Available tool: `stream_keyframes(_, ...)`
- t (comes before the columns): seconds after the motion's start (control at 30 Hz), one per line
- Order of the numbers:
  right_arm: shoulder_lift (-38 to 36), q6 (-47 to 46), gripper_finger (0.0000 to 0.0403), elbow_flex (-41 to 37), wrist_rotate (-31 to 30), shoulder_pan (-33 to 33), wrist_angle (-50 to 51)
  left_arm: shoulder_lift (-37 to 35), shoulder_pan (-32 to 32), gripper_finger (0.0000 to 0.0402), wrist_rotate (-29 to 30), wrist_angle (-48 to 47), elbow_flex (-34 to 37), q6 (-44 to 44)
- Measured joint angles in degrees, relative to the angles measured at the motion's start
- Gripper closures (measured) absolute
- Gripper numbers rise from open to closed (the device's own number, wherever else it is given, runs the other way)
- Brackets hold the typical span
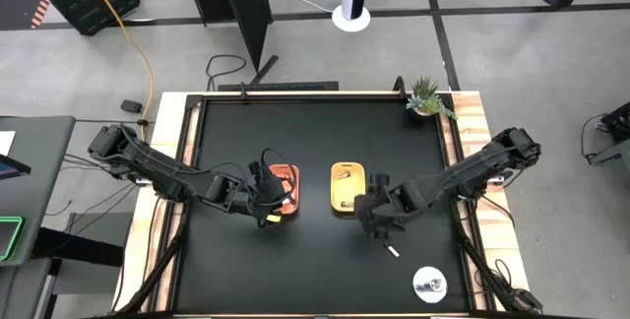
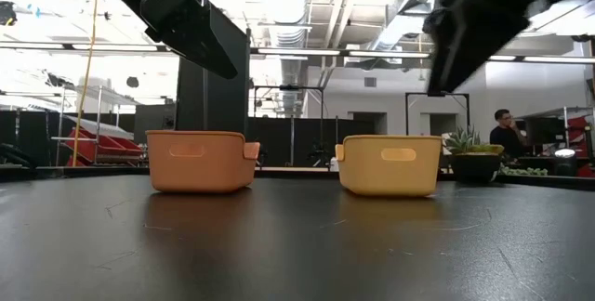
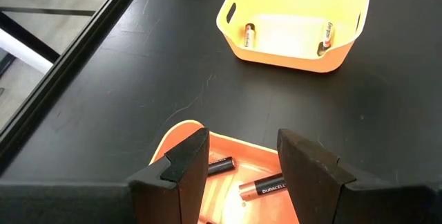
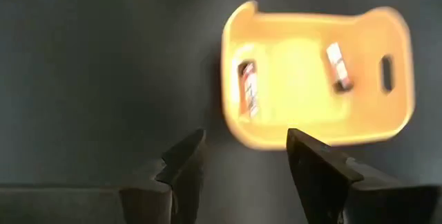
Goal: Sort batteries
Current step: Put the silver battery into the yellow bin
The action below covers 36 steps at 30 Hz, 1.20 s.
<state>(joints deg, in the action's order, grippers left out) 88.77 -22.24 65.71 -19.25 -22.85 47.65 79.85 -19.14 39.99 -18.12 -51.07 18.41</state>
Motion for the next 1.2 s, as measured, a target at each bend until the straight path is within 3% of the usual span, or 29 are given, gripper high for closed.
stream_keyframes(0.4, 0.09, -27.74, 0.0188, -1.81, 2.78, -14.75, 2.89, 0.0, 0.0, 0.0235, 0.02, -0.01, 0.0, -0.17)
stream_keyframes(0.63, 0.17, -42.79, 0.0187, -8.92, 3.82, -21.02, -3.47, 0.0, 0.0, 0.0235, 0.03, 0.0, 0.0, -0.61)
stream_keyframes(0.83, 0.55, -48.22, 0.0188, -13.68, 4.17, -21.8, -7.77, 0.0, -0.01, 0.0235, 0.03, 0.03, 0.0, -0.81)
stream_keyframes(1.2, 0.57, -48.02, 0.0188, -18.34, 4.41, -20.49, -15.58, -0.02, 0.0, 0.0235, 0.04, -0.1, 0.0, -0.72)
